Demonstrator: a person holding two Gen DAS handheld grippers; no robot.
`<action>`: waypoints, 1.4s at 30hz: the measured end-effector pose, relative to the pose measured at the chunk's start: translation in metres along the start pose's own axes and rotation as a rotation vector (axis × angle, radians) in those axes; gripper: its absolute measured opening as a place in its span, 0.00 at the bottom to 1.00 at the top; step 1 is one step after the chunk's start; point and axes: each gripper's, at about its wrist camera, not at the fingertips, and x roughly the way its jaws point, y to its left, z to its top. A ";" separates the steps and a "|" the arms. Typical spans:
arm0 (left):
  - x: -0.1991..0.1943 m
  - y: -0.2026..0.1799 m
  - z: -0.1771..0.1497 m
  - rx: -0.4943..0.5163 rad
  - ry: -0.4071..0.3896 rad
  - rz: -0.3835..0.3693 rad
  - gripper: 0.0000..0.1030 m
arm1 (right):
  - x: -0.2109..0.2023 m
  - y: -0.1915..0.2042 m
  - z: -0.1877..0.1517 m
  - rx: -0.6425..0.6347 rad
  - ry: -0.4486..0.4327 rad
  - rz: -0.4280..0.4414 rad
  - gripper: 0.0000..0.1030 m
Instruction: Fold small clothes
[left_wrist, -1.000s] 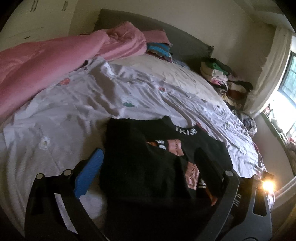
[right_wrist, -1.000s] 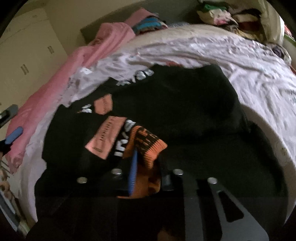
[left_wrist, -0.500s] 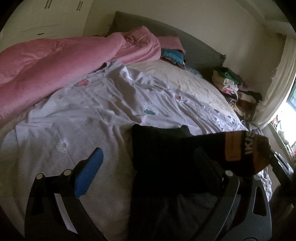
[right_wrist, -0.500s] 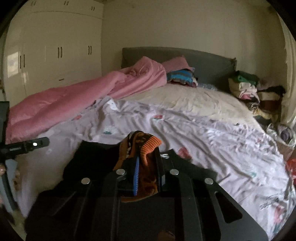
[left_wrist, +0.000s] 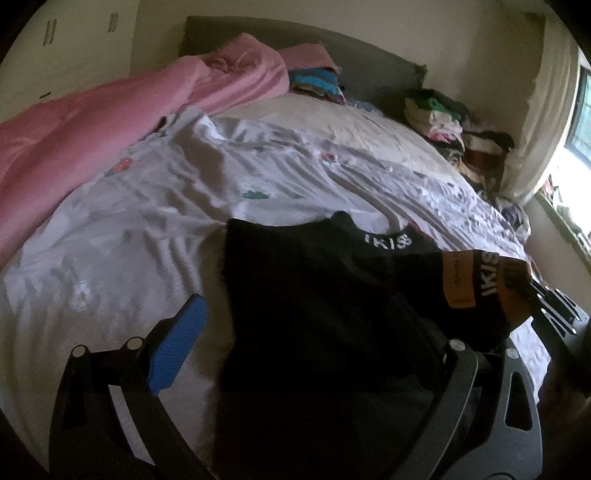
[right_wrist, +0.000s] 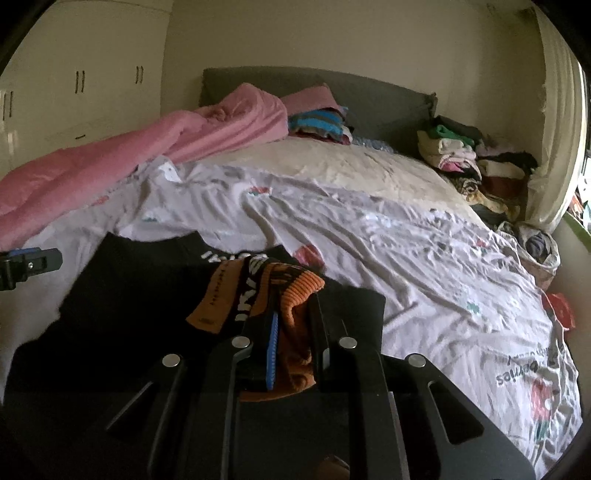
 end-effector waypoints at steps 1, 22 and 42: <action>0.004 -0.004 0.000 0.011 0.006 0.000 0.89 | 0.001 0.000 -0.002 0.001 0.006 -0.006 0.13; 0.044 -0.025 -0.014 0.086 0.096 -0.012 0.89 | 0.003 -0.016 -0.011 0.026 0.037 -0.097 0.21; 0.068 -0.004 -0.034 0.066 0.200 -0.058 0.49 | 0.039 0.041 -0.016 0.041 0.182 0.167 0.33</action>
